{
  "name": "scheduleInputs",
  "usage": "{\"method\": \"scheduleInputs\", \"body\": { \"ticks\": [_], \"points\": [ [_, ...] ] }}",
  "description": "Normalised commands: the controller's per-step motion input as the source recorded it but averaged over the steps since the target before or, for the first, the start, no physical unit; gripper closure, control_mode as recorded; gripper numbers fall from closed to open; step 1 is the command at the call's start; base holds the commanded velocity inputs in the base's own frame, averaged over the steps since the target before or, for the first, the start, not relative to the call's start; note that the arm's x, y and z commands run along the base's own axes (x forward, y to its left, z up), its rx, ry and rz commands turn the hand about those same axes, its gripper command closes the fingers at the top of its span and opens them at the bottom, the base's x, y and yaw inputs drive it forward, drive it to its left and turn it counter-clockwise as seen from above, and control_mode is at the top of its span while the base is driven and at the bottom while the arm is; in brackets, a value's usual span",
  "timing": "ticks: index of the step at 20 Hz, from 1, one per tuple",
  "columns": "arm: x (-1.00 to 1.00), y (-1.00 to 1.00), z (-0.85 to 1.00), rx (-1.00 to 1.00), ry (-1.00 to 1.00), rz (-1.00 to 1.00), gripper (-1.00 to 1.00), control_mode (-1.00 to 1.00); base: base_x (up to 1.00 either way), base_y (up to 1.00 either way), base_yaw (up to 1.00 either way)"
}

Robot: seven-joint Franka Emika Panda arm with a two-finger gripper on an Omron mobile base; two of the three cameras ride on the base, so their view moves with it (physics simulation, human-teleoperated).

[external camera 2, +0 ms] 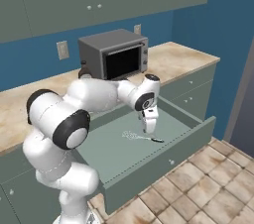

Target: Pick the whisk from the drawer and place it on the counter.

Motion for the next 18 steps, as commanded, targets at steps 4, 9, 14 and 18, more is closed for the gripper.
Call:
{"method": "scheduleInputs", "body": {
  "ticks": [4, 9, 14, 18],
  "points": [
    [0.68, 0.49, -0.39, 0.0, 0.0, -0.24, -1.0, -1.0, 0.0, 0.0, 0.0],
    [0.42, 0.24, -0.53, 0.0, 0.0, -0.12, -1.0, -1.0, 0.0, 0.0, 0.0],
    [0.37, 0.13, -0.58, 0.0, 0.0, 0.0, -1.0, -1.0, 0.0, 0.0, 0.0],
    [0.27, 0.19, -0.62, 0.0, 0.0, 0.0, -1.0, -1.0, 0.0, 0.0, 0.0]
  ]
}}
